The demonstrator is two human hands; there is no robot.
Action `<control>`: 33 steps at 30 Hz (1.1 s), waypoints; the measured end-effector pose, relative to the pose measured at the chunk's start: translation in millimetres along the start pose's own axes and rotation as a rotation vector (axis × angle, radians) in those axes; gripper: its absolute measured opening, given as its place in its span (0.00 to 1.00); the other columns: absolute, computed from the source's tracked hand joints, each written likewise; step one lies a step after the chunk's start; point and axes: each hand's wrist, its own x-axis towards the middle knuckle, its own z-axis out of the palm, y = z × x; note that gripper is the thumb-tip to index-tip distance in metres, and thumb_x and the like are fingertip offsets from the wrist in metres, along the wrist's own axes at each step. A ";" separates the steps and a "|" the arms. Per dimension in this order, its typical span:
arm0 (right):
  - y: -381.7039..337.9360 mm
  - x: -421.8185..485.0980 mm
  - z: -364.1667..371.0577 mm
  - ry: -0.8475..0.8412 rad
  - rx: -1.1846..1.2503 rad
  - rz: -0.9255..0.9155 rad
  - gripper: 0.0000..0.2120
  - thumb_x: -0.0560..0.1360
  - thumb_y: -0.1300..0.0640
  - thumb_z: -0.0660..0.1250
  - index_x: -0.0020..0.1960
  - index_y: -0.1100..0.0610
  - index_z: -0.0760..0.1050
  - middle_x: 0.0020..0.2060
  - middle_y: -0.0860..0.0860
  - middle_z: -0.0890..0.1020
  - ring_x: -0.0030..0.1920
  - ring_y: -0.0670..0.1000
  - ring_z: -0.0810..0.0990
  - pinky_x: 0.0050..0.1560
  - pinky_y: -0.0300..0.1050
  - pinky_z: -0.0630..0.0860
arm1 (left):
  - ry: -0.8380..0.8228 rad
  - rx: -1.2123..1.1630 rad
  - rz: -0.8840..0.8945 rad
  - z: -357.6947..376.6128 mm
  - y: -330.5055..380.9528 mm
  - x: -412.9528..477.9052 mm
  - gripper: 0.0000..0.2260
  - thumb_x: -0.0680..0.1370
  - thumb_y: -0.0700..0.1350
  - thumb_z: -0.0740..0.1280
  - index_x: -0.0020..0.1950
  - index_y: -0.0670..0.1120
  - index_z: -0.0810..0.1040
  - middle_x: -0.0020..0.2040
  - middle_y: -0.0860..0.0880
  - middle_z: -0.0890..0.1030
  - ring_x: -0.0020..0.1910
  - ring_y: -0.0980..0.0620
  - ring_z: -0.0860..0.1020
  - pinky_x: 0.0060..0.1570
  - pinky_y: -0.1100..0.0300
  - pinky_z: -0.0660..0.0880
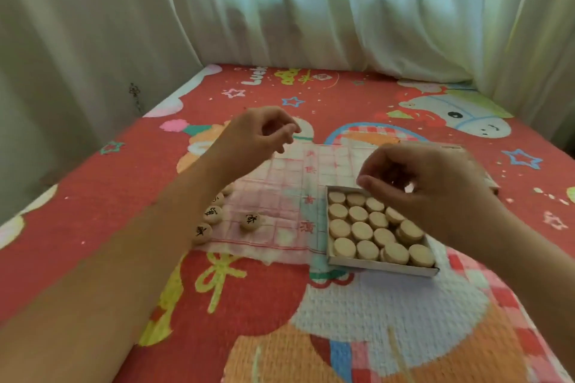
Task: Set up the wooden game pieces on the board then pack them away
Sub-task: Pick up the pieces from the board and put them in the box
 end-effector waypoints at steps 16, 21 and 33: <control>-36.9 129.1 127.3 -0.026 0.033 0.020 0.09 0.71 0.56 0.74 0.43 0.52 0.73 0.40 0.45 0.78 0.38 0.42 0.75 0.37 0.32 0.68 | 0.374 -0.027 -0.399 -56.9 -141.2 -7.0 0.09 0.78 0.39 0.62 0.44 0.50 0.79 0.30 0.51 0.75 0.25 0.52 0.69 0.27 0.61 0.63; -9.2 171.4 159.4 -0.130 -0.098 0.115 0.09 0.72 0.57 0.73 0.46 0.54 0.73 0.46 0.50 0.79 0.42 0.50 0.75 0.40 0.41 0.68 | 0.359 0.002 -0.380 -55.5 -141.6 -7.3 0.08 0.78 0.40 0.63 0.45 0.49 0.80 0.31 0.51 0.76 0.25 0.52 0.69 0.27 0.61 0.62; 23.5 83.8 2.8 -0.186 0.259 0.201 0.09 0.75 0.56 0.71 0.50 0.58 0.74 0.40 0.56 0.84 0.43 0.56 0.84 0.49 0.52 0.83 | 0.301 0.019 -0.363 -57.5 -148.1 -4.8 0.10 0.78 0.40 0.64 0.42 0.51 0.82 0.36 0.46 0.78 0.33 0.44 0.73 0.36 0.56 0.71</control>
